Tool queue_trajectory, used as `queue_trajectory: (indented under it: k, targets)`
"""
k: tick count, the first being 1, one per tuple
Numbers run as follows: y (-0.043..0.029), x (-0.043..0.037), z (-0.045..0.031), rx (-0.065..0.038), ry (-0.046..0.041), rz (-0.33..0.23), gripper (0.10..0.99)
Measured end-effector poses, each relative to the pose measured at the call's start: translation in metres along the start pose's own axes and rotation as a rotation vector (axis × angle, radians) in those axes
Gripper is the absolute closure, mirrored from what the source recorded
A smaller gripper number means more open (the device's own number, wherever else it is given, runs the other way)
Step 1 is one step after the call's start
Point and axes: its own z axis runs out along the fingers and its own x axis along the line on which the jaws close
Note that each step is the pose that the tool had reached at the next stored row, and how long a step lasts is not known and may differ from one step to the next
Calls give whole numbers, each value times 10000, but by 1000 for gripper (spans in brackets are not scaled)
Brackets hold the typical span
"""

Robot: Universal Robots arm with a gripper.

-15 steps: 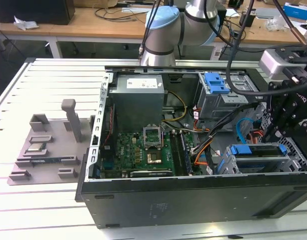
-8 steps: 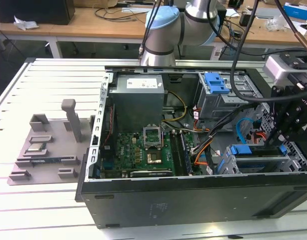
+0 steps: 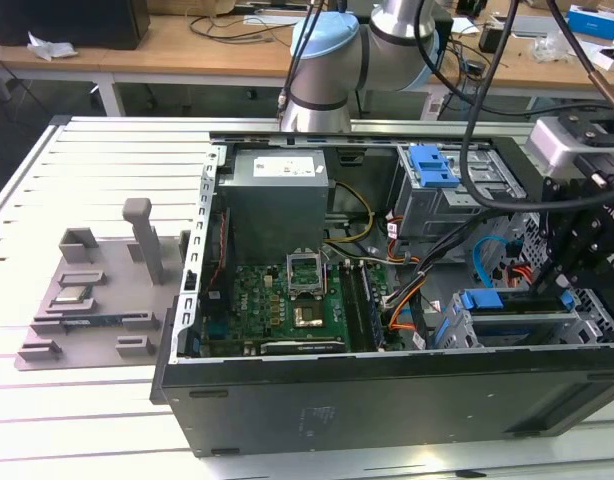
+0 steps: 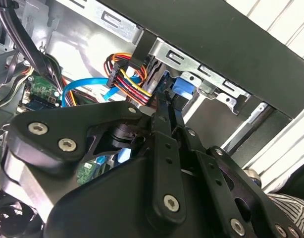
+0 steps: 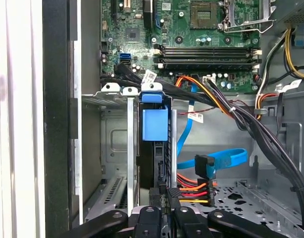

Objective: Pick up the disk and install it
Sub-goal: 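Insert the first disk wire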

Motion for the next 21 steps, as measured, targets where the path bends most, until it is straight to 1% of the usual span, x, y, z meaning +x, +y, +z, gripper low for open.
queue_trajectory:
  k: [3,7,10,11,13,15,21]
  targets:
    - [0,-1,3,-1,-3,58,918]
    - [3,0,2,-1,-29,62,918]
    - [4,0,-18,1,-39,62,918]
    - [4,0,-20,1,-46,62,918]
    - [4,-1,-16,0,-86,83,918]
    - [4,0,-13,0,-91,100,918]
    - [4,3,51,0,-93,138,918]
